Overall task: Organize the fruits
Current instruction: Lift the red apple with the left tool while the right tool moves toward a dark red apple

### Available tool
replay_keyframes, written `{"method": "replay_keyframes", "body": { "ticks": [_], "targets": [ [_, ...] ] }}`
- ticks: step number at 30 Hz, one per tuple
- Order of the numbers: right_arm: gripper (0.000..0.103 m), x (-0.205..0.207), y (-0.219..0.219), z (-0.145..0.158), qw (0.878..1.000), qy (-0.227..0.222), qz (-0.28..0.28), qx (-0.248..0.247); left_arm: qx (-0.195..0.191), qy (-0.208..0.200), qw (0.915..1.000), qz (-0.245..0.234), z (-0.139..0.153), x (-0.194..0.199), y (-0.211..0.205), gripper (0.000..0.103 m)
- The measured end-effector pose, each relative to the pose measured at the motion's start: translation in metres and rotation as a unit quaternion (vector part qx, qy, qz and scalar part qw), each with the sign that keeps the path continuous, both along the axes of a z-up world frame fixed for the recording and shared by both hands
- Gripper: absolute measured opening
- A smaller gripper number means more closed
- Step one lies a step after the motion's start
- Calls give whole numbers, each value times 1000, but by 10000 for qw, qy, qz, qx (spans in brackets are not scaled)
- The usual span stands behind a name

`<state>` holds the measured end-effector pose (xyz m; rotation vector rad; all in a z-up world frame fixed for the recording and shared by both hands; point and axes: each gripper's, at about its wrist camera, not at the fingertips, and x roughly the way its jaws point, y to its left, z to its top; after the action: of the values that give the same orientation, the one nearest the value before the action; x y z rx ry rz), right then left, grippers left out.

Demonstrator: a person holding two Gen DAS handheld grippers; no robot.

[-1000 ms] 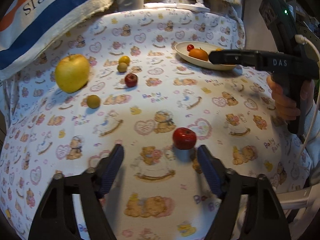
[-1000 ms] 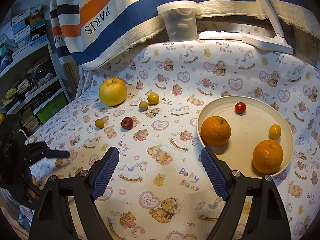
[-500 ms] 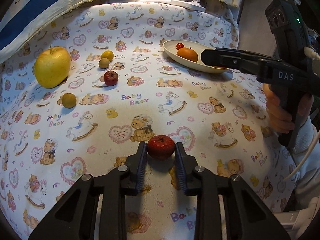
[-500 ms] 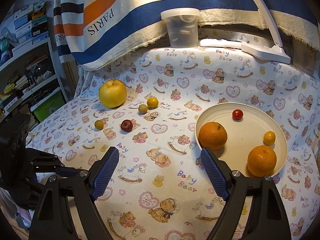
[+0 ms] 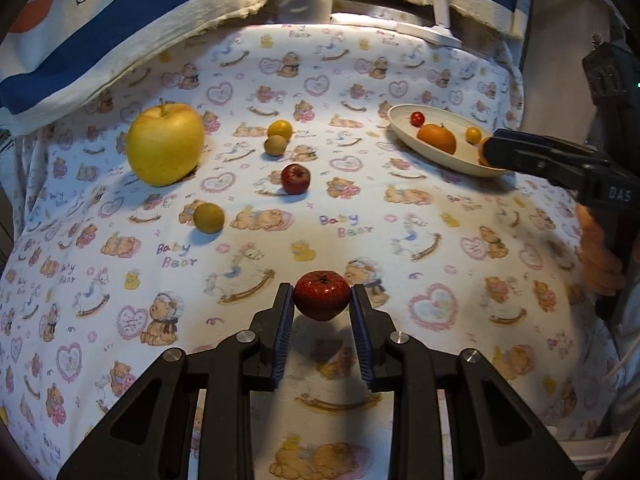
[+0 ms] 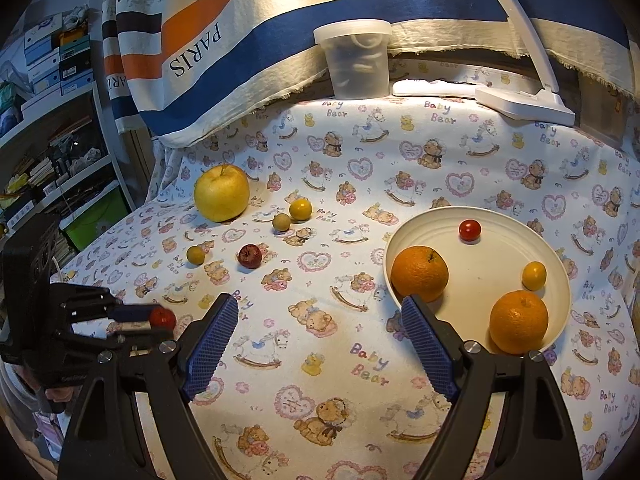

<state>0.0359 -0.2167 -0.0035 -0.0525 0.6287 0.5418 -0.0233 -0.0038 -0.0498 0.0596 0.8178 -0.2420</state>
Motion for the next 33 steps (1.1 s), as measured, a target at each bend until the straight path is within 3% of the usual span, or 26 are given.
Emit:
{"method": "replay_keyframes", "body": {
  "ticks": [6,8,12,14,17,26,33],
  "targets": [
    [86,1,0,-1,10000,27,-18,-8,36,104,9999,63,-9,6,2,29],
    [86,1,0,-1,10000,22,-19,-9,94,105,9999,32,-9,7,1,41],
    [86,2,0,-2,10000,31,-20,-13,135,101,9999,-19,-10,8,0,41],
    [86,2,0,-2,10000,26,-9,-12,85,99,9999,-17,-9,10,1,27],
    [86,1,0,-2,10000,11,-18,-34,-56,122,9999,-27,-6,12,4,27],
    [86,1,1,-3,9999,-78,-91,-82,-290,-497,9977,353,26,33,19,27],
    [83,-1,10,-2,9986,-332,-307,-265,-238,-1123,9913,644,57,64,36,27]
  ]
}}
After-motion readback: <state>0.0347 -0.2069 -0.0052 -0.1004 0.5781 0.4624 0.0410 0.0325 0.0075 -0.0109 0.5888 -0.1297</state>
